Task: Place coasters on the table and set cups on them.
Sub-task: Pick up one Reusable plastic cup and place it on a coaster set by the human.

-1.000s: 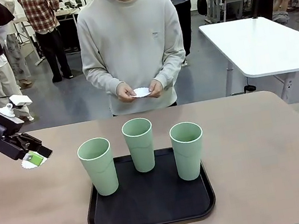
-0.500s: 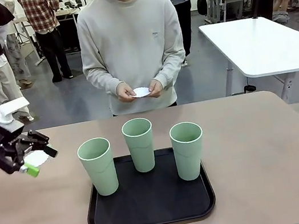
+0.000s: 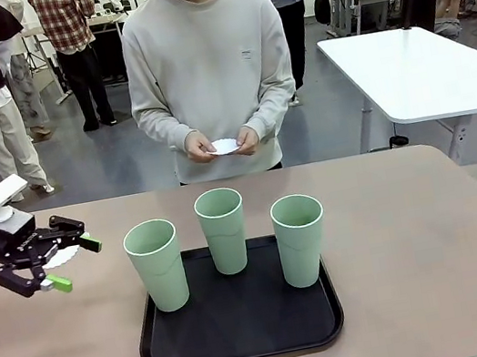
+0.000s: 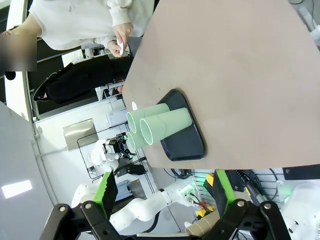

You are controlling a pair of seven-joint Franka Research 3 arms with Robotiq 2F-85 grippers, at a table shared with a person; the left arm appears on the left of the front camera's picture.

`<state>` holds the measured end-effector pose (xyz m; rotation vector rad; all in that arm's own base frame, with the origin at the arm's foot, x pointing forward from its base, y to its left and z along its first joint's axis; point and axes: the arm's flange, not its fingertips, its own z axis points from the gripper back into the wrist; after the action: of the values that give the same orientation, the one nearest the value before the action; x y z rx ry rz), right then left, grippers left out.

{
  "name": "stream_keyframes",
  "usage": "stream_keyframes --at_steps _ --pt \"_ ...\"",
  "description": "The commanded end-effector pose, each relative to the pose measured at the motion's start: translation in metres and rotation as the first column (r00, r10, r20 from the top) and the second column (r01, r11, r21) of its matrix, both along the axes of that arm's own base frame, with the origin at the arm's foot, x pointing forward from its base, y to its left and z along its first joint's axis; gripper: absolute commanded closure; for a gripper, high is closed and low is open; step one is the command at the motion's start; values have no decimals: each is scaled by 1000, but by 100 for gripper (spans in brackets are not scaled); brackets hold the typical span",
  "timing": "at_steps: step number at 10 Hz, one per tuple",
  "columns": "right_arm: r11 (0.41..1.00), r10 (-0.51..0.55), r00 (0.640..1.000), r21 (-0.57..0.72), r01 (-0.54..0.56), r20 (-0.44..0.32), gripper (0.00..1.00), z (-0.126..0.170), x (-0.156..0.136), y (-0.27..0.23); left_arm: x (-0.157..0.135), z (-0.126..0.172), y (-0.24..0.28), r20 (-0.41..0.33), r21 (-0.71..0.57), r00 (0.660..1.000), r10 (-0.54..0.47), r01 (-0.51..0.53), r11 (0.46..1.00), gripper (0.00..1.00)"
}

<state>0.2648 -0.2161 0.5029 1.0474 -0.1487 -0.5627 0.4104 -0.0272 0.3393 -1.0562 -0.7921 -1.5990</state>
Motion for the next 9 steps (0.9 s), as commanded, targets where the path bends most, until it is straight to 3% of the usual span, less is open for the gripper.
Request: stream_keyframes --at_steps 1,3,9 --pt "1000 4 1000 13 -4 10 0 -1 -1 0 6 -16 -13 7 -34 995 97 -96 995 0" --pt "1000 4 1000 13 -4 10 0 -1 -1 0 13 -23 -23 -21 -31 989 149 -149 988 0" --pt "1000 4 1000 13 -4 10 0 -1 -1 0 36 -53 -48 -55 -39 990 129 -131 991 0"
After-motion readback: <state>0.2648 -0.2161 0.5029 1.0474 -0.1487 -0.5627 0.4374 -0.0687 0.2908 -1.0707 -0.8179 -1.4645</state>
